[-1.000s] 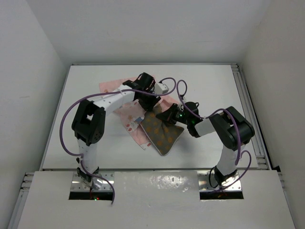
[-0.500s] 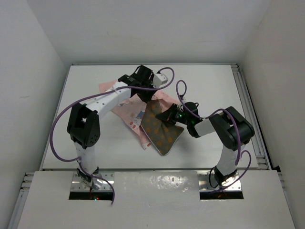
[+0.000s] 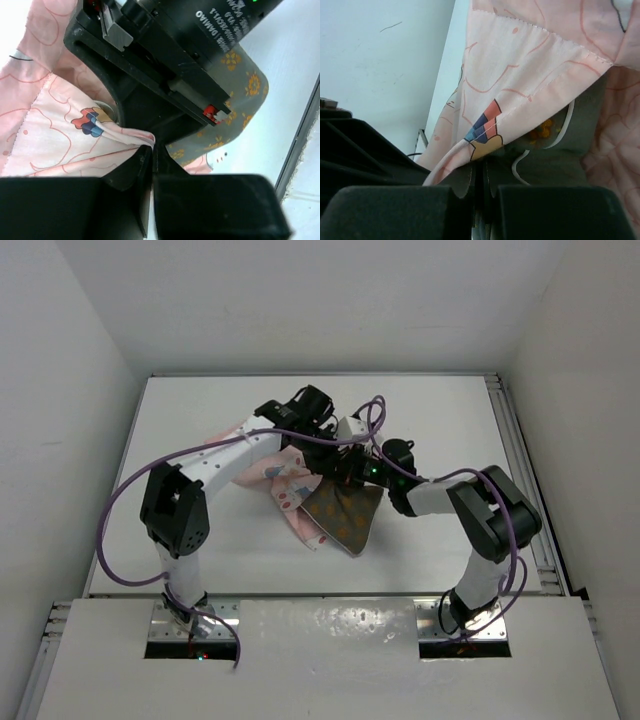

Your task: Put the pillow into the pillowcase

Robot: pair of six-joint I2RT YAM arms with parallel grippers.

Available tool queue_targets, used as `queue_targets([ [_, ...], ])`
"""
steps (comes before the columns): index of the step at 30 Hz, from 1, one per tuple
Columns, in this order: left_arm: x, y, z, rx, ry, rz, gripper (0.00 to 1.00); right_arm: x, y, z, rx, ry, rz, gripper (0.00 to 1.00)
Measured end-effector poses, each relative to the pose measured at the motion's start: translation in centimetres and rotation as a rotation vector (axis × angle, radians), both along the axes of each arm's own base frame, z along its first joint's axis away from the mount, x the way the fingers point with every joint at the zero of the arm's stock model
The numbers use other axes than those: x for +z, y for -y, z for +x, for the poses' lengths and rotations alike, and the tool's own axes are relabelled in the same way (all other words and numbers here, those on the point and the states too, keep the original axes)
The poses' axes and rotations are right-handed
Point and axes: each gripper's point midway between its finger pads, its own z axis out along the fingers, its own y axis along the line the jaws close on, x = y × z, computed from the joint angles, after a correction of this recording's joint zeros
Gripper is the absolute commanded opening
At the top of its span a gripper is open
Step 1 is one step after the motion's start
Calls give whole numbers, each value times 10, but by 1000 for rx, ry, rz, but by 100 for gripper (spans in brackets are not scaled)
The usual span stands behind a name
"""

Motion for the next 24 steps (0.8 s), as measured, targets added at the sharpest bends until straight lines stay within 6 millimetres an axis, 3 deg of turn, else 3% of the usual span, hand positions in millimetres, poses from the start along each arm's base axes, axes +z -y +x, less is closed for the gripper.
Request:
queue_targets([
  [1,1,0,0,-3,3,-2,15,0,0,1,-5,1,-1,7],
  [2,1,0,0,-5,3,-4,30,-2,1,2,-12,-6,-6,17],
  [3,0,0,-1,-4,0,-4,38,-7,2,2,-20,-30,-11,35],
  [5,-4,-3,-3,11,-13,10,49,-22,7,3,-35,-100,-42,49],
  [6,-6,-5,-3,20,-17,21,50,-31,10,4,-45,-138,-64,67],
  [8,-8,-10,-3,39,-16,46,51,-47,23,2,-76,-194,-119,93],
  [9,-7,-12,-4,44,-10,58,51,-53,31,0,-91,-207,-160,99],
  [11,-2,-18,-6,52,11,86,45,-57,50,-6,-127,-209,-242,99],
  [13,6,-25,-11,45,47,117,35,-47,70,-7,-162,-178,-329,99],
  [14,11,-26,-16,28,72,134,21,-39,81,-5,-181,-155,-379,99],
  [15,15,-27,-24,5,91,148,15,-31,90,-1,-197,-134,-417,92],
  [16,17,-27,-35,-32,114,162,6,-20,97,7,-208,-111,-445,48],
  [17,15,-27,-50,-78,123,181,4,-10,105,16,-218,-81,-467,25],
  [18,10,-28,-66,-123,124,201,4,-2,112,25,-237,-70,-475,9],
  [19,1,-29,-85,-179,114,226,5,4,120,34,-258,-68,-481,3],
  [20,-11,-33,-102,-228,94,259,9,6,129,41,-277,-72,-490,7],
  [21,-23,-35,-117,-271,72,286,16,4,135,46,-293,-85,-494,18],
  [22,-35,-38,-128,-302,49,311,27,-1,143,51,-312,-109,-500,41],
  [23,-47,-44,-135,-320,27,341,31,-10,149,55,-327,-145,-506,51],
  [24,-59,-50,-138,-320,7,370,41,-20,153,57,-334,-178,-515,61],
])
